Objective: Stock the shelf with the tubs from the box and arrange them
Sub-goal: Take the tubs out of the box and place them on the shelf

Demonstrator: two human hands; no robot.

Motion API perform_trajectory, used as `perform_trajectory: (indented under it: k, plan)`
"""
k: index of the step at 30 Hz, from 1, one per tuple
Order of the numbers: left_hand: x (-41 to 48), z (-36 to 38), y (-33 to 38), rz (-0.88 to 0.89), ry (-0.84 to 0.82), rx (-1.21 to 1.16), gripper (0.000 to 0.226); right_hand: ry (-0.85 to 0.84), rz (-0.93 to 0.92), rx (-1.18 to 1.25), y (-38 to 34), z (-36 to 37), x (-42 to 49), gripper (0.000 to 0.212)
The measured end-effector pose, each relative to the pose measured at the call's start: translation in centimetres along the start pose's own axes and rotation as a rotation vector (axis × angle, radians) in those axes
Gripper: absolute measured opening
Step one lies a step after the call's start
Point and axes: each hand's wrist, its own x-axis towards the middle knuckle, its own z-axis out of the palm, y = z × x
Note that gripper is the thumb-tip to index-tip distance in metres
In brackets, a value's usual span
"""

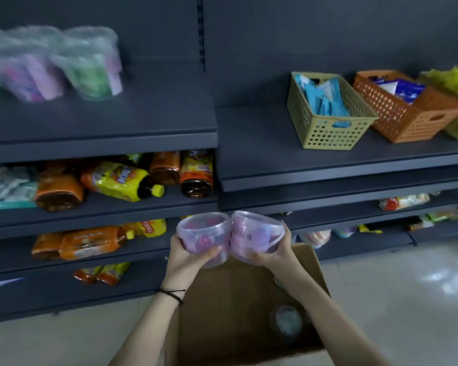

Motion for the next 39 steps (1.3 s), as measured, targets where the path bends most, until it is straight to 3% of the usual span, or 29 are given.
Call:
perform_trajectory:
  k: [10,15,20,30,35,39]
  plan:
    - [-7.6,-15.2,10.5,0.249,0.049,-0.102,0.047,-0.017,-0.285,-0.136,-9.6,12.8,-7.5,0.126]
    - [-11.3,-23.1,13.8,0.119,0.293,-0.088,0.073,-0.129,-0.362,-0.116,-14.1,20.5,-10.0,0.133]
    - [-11.7,-29.9,15.8,0.17,0.362,-0.017,0.088,-0.189,-0.404,-0.097,-17.8,27.2,-10.8,0.138]
    - [-5.8,-41.0,16.0,0.221,0.501,0.035,0.089,-0.195,-0.485,-0.108,-23.0,38.5,-5.3,0.122]
    - [0.1,-46.1,16.8,0.215,0.675,0.185,0.109,-0.119,-0.54,-0.135,-26.0,42.8,-0.3,0.117]
    - [3.8,-48.6,16.6,0.227,0.714,0.272,0.091,-0.12,-0.573,-0.22,-27.4,45.8,2.5,0.117]
